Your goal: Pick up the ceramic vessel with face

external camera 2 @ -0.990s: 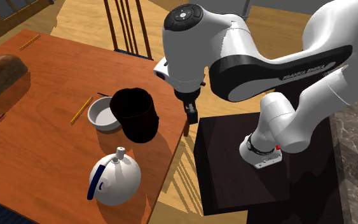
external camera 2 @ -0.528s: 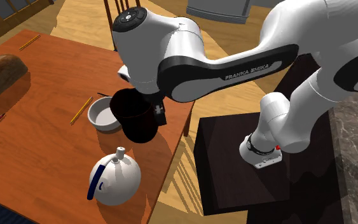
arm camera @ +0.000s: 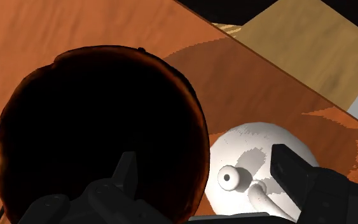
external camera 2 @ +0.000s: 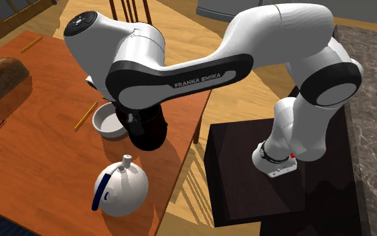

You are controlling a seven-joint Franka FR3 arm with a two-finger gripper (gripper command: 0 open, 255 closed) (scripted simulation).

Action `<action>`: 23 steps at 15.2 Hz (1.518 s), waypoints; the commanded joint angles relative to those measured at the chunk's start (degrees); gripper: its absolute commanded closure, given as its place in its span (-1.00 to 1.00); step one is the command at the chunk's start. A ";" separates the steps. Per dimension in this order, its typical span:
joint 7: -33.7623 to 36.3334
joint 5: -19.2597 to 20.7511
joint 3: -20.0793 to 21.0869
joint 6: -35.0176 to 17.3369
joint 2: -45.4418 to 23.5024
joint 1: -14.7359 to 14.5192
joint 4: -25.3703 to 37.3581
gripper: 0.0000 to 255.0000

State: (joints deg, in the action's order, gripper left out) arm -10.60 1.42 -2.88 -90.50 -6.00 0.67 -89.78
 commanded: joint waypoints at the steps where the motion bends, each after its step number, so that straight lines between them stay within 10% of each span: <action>1: -0.21 -0.30 0.00 -0.19 -1.77 0.06 1.58 -1.00; 9: -0.08 -0.27 0.01 -5.40 -1.35 0.05 -4.05 -1.00; 10: -0.06 -0.27 0.02 -5.47 -1.34 0.04 -4.14 1.00; 23: -0.15 -0.28 0.00 -2.26 -1.53 0.05 -0.73 1.00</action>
State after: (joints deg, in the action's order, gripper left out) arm -10.63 1.12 -2.83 -93.67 -7.31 0.66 -91.89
